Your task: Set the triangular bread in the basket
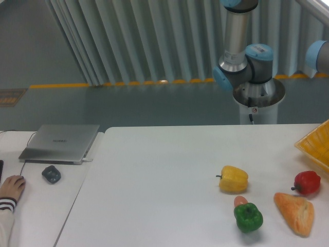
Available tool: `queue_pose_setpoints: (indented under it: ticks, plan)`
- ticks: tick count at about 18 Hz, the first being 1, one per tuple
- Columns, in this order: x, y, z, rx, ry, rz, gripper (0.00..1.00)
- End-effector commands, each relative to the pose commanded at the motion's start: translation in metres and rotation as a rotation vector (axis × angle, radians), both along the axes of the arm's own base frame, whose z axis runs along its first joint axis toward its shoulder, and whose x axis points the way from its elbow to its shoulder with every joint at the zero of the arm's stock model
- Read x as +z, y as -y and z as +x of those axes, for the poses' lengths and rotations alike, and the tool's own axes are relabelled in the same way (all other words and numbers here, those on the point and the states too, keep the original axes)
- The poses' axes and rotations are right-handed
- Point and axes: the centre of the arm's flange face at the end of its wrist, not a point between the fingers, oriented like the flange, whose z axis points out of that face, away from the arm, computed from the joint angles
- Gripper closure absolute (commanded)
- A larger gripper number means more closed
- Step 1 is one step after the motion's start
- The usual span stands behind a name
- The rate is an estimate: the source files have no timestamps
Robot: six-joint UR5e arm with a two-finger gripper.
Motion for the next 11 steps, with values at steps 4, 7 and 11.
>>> queue_pose_setpoints:
  ticks: [4, 7, 11]
  plan:
    - [0.005, -0.010, 0.009, 0.024, 0.024, 0.055, 0.00]
    - [0.006, -0.041, 0.024, 0.308, 0.040, 0.106, 0.00]
    - [-0.010, -0.083, 0.036, 0.428, 0.022, 0.166, 0.00]
